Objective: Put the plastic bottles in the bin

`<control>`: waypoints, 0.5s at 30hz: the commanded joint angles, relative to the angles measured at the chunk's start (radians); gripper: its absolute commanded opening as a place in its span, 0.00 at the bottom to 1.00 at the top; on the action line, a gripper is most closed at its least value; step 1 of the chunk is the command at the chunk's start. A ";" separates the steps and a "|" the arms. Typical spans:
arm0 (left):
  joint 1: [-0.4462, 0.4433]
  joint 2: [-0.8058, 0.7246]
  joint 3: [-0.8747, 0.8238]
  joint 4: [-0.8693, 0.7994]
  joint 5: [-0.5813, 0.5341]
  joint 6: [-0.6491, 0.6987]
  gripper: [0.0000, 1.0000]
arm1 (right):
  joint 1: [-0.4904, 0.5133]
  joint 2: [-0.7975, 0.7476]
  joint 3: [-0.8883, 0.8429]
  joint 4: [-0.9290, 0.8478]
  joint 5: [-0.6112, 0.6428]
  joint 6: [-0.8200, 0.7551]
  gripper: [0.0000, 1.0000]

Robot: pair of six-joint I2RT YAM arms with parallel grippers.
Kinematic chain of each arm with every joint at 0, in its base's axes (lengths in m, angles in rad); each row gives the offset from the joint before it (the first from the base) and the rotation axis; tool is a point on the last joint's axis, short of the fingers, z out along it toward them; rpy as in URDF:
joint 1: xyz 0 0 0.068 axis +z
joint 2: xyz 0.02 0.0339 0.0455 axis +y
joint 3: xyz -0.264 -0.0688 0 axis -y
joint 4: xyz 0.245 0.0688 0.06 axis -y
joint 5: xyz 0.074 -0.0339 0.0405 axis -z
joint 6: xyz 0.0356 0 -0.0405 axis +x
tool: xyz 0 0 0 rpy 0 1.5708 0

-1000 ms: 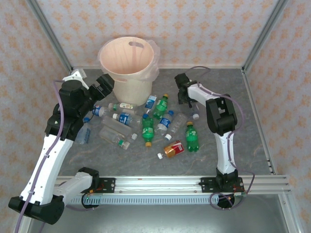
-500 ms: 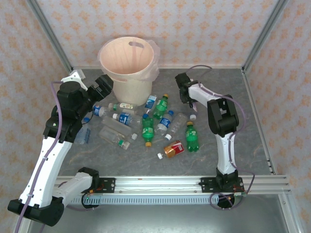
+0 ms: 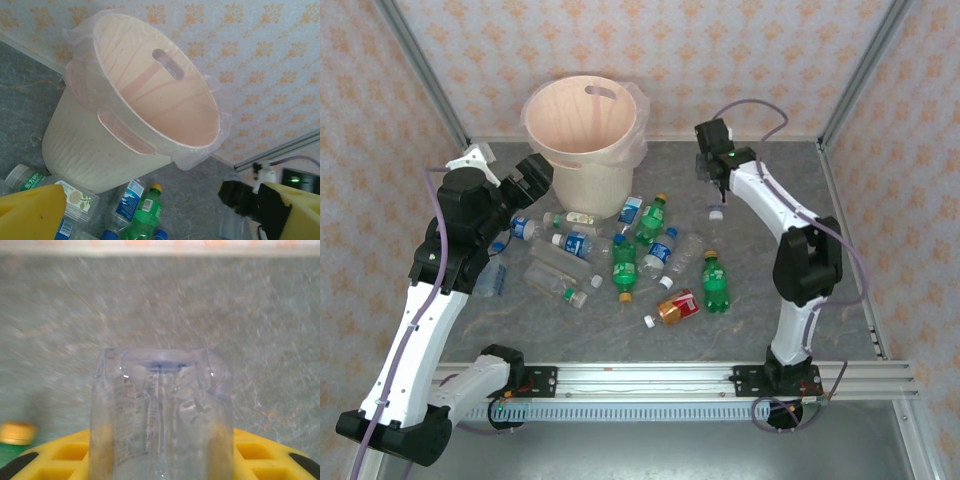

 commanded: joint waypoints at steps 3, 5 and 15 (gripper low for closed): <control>-0.008 -0.011 0.031 0.004 -0.011 -0.009 0.99 | -0.001 -0.153 0.113 0.109 -0.163 0.065 0.46; -0.008 -0.009 0.033 0.009 -0.009 -0.013 0.99 | 0.005 -0.168 0.155 0.145 -0.206 0.080 0.47; -0.008 -0.018 0.034 0.003 -0.005 -0.023 0.99 | 0.119 -0.025 0.570 0.252 -0.290 0.136 0.48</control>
